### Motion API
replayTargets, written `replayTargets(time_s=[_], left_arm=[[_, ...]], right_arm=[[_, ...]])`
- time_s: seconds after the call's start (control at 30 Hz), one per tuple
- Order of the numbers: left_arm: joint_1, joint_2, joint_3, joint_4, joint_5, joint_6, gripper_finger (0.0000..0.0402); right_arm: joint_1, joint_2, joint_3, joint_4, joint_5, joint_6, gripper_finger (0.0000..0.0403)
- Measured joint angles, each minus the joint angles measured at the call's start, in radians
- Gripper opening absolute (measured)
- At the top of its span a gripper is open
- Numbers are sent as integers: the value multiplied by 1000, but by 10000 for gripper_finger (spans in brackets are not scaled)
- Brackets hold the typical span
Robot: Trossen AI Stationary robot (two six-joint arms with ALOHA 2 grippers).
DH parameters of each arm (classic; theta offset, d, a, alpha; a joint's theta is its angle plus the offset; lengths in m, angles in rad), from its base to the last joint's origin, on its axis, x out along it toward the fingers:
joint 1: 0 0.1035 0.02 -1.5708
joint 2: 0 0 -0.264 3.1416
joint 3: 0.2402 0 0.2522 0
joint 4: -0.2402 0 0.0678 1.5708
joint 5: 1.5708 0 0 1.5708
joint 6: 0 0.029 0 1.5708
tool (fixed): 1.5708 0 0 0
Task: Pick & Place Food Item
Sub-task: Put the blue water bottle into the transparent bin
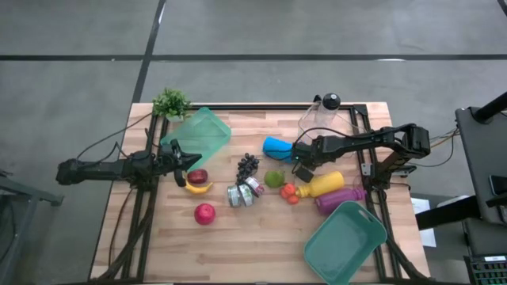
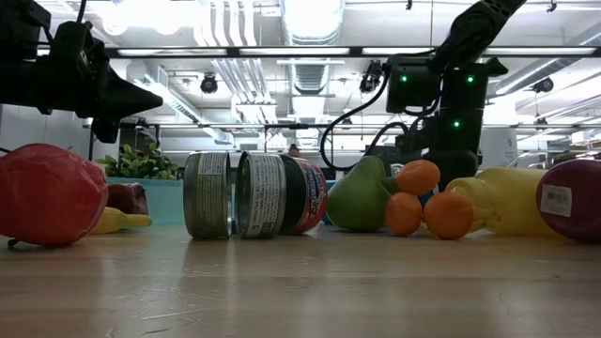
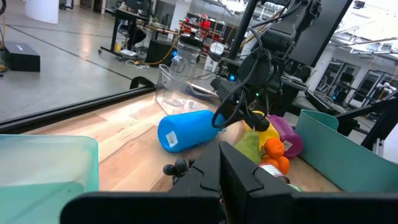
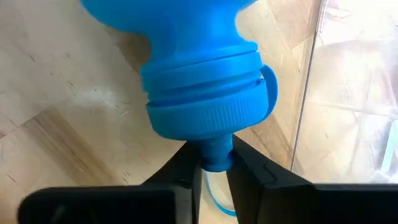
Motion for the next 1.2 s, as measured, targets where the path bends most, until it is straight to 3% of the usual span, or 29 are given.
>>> replayTargets(time_s=[0.7, 0.97, 1.2], left_arm=[[0, 0, 0, 0, 0, 0, 1], [0, 0, 0, 0, 0, 0, 1], [0, 0, 0, 0, 0, 0, 1]], right_arm=[[0, -23, 25, -13, -16, 19, 65], [0, -31, 184, -259, -23, 17, 65], [0, -31, 351, -496, -96, -9, 65]])
